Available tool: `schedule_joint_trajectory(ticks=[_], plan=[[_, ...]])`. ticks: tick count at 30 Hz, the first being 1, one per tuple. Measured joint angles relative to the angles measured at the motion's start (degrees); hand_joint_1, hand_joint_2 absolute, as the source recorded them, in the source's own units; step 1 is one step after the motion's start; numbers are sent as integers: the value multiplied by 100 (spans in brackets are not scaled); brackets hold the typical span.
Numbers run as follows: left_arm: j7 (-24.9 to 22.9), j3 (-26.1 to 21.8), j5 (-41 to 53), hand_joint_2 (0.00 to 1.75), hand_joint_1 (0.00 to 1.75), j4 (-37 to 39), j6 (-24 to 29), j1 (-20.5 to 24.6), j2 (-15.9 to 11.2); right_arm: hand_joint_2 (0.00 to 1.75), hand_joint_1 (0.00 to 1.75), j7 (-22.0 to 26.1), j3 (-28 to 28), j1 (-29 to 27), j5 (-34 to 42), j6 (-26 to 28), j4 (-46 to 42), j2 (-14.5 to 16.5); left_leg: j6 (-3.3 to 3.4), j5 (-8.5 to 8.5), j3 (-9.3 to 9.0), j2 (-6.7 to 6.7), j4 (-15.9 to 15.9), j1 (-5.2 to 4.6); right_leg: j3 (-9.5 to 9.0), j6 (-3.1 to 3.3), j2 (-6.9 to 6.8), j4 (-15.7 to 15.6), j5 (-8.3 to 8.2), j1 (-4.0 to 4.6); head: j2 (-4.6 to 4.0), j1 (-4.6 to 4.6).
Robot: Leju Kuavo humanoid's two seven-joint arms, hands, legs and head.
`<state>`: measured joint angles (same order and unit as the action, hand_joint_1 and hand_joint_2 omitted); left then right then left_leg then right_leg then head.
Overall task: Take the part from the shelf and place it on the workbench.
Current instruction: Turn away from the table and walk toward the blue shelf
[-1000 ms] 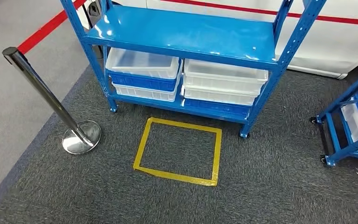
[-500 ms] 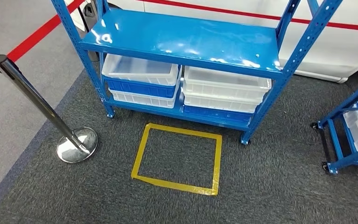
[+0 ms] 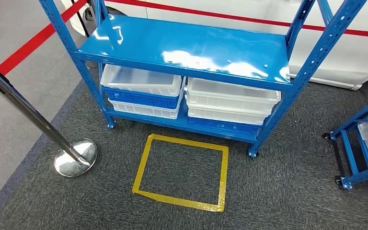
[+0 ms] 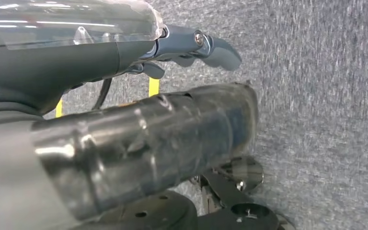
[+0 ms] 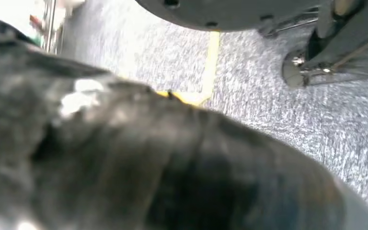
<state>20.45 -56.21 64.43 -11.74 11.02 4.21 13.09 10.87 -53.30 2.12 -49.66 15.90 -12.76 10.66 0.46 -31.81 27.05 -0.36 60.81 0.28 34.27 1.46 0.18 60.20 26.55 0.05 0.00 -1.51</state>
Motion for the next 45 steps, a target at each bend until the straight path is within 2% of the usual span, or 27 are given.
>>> schedule_joint_trajectory(ticks=[2, 4, 5, 6, 7, 9, 11, 13, 14, 16, 17, 19, 20, 21, 22, 24, 26, 28, 31, 32, 34, 35, 36, 37, 40, 42, 45], plan=[[3, -5, 0, 0, 0, 0, 2, 6, -2, 0, 0, 1, 0, 4, 1, 1, 0, 2, -51, -179, 299, 7, 548, 15, -116, 58, -12, -56, 43, -24, 0, 9], [4, -10, 2, 0, 0, 0, 5, 10, -2, 0, 0, 1, 1, 17, -1, 2, 0, 1, -106, -473, 775, 7, 1237, 33, -187, 88, -12, -67, 105, -30, 0, 15], [3, -13, 3, 0, 0, 0, 8, 7, -2, 0, 0, 1, 2, 20, -2, 3, 0, 1, -125, -546, 955, 8, 1424, 42, -228, 88, -7, -67, 143, -32, 0, 15], [-1, -15, 4, 0, 0, 0, 10, 2, -2, 0, 0, 1, 2, 20, -3, 3, 0, 1, -138, -493, 1050, 8, 1426, 48, -282, 80, 1, -67, 184, -36, 0, 15], [-5, -16, 4, 0, 0, 0, 14, -4, -2, 0, 0, 1, 2, 18, -4, 4, 0, 1, -144, -299, 1052, 9, 1228, 52, -348, 67, 8, -67, 231, -41, 0, 15], [-11, -20, 5, 0, 0, 0, 19, -20, -2, 0, 0, 0, 1, 14, -7, 4, 0, 1, -127, 275, 909, 15, 520, 49, -481, 21, 12, -59, 333, -48, 0, 11], [-13, -27, 9, 0, 0, 0, 26, -17, -2, 0, 0, -3, -1, 23, -13, 4, 0, 1, -65, 508, 810, 29, 52, 27, -526, -49, 14, -34, 420, -35, 0, 15], [-13, -32, 10, 0, 0, 0, 36, -10, -2, 0, 0, -7, 0, 39, -20, 6, 0, 1, 13, 488, 793, 33, -15, 11, -531, -119, 16, -33, 474, -20, 0, 20], [-14, -33, 8, 0, 0, 0, 45, -8, 2, 0, 0, -9, 0, 47, -22, 7, -1, -1, 50, 546, 772, 34, -32, 21, -543, -151, 13, -35, 504, -23, 0, 20], [-30, -37, 3, 0, 0, 0, 87, -8, 9, 0, 0, -10, 0, 56, -23, 8, -2, -2, 119, 560, 723, 37, -89, 39, -466, -203, 7, 165, 653, -33, 0, 16], [-51, -37, 3, 0, 0, 0, 125, -2, 13, 0, 0, -10, 0, 60, -25, 8, -2, -3, 151, 558, 700, 40, -113, 45, -327, -227, 5, 432, 790, -42, 0, 14], [-104, -38, 15, 0, 0, 0, 217, 6, 15, 0, 0, -10, 1, 60, -31, 8, -2, -2, 191, 525, 674, 40, -125, 38, 112, -263, 2, 1176, 1066, -45, 0, 13], [-133, -38, 24, 0, 0, 0, 266, 6, 15, 0, 0, -10, 1, 59, -35, 7, -2, -2, 200, 504, 657, 38, -125, 34, 306, -271, 2, 1453, 1101, -46, 0, 13], [-162, -39, 32, 0, 0, 0, 313, 6, 15, 0, 0, -10, 1, 57, -39, 4, -2, -2, 204, 479, 626, 33, -125, 30, 412, -269, 2, 1542, 1021, -45, 0, 13], [-194, -39, 37, 0, 0, 0, 356, 6, 16, 0, 0, -9, 0, 56, -42, 0, -2, -2, 202, 452, 584, 26, -125, 25, 407, -254, 2, 1406, 826, -43, 0, 12], [-253, -40, 41, 0, 0, 1, 417, 4, 22, 0, 0, 2, -3, 51, -38, -14, -2, -3, 188, 396, 502, 13, -129, 18, 161, -179, 3, 693, 319, -18, 0, 11], [-276, -40, 45, 0, 0, 1, 447, 12, 40, 0, 0, 27, -14, 56, -21, -28, -2, -8, 145, 350, 458, 9, -127, 1, -52, -96, -2, 133, 87, 24, 0, 10], [-280, -40, 53, 0, 0, 0, 463, 27, 55, 0, 0, 51, -23, 69, -6, -44, -2, -10, 82, 334, 431, 17, -151, -9, -96, -53, -4, 0, 100, 48, 0, 11], [-282, -40, 67, 0, 0, 0, 468, 38, 61, 0, 0, 57, -38, 70, 1, -82, -2, -1, -5, 217, 432, 33, -63, -14, -195, 16, 5, -134, 56, -19, 0, 25], [-283, -40, 72, 0, 0, 0, 469, 38, 61, 0, 0, 54, -46, 69, 2, -93, -2, 3, -33, 77, 522, 32, 150, -8, -226, 39, 5, -174, 40, -42, 0, 33], [-284, -40, 79, 0, 0, 0, 469, 37, 61, 0, 0, 47, -60, 67, 5, -104, -2, 8, -85, -277, 857, 29, 849, 23, -231, 66, 13, -184, 38, -42, 0, 50], [-284, -40, 80, 0, 0, 0, 469, 34, 61, 0, 0, 42, -65, 67, 5, -108, -2, 10, -109, -379, 1020, 30, 1166, 36, -228, 68, 28, -177, 44, -41, 0, 50], [-284, -40, 80, 0, 0, 0, 469, 30, 61, 0, 0, 34, -68, 66, 5, -111, -2, 12, -128, -376, 1110, 30, 1321, 47, -230, 67, 50, -170, 53, -42, 0, 50], [-284, -40, 80, 0, 0, 0, 469, 26, 61, 0, 0, 24, -71, 66, 4, -114, -2, 12, -140, -255, 1094, 29, 1251, 57, -236, 58, 82, -159, 63, -44, 0, 50], [-284, -42, 85, 0, 0, 0, 477, 19, 55, 0, 0, -8, -78, 70, 3, -117, -2, 20, -130, 305, 627, -80, 192, 79, -259, -5, 194, -116, 109, -48, 0, 49], [-285, -42, 91, 0, 0, 0, 483, 21, 54, 0, 0, -17, -82, 78, 3, -119, -2, 25, -79, 391, 466, -162, -173, 77, -238, -62, 244, -92, 124, -35, 0, 46], [-287, -41, 94, 0, 0, 0, 490, 23, 57, 0, 0, -24, -92, 74, 3, -137, -2, 25, 26, 416, 442, -86, -224, 72, -215, -152, 284, -73, 134, -41, 0, 45]])
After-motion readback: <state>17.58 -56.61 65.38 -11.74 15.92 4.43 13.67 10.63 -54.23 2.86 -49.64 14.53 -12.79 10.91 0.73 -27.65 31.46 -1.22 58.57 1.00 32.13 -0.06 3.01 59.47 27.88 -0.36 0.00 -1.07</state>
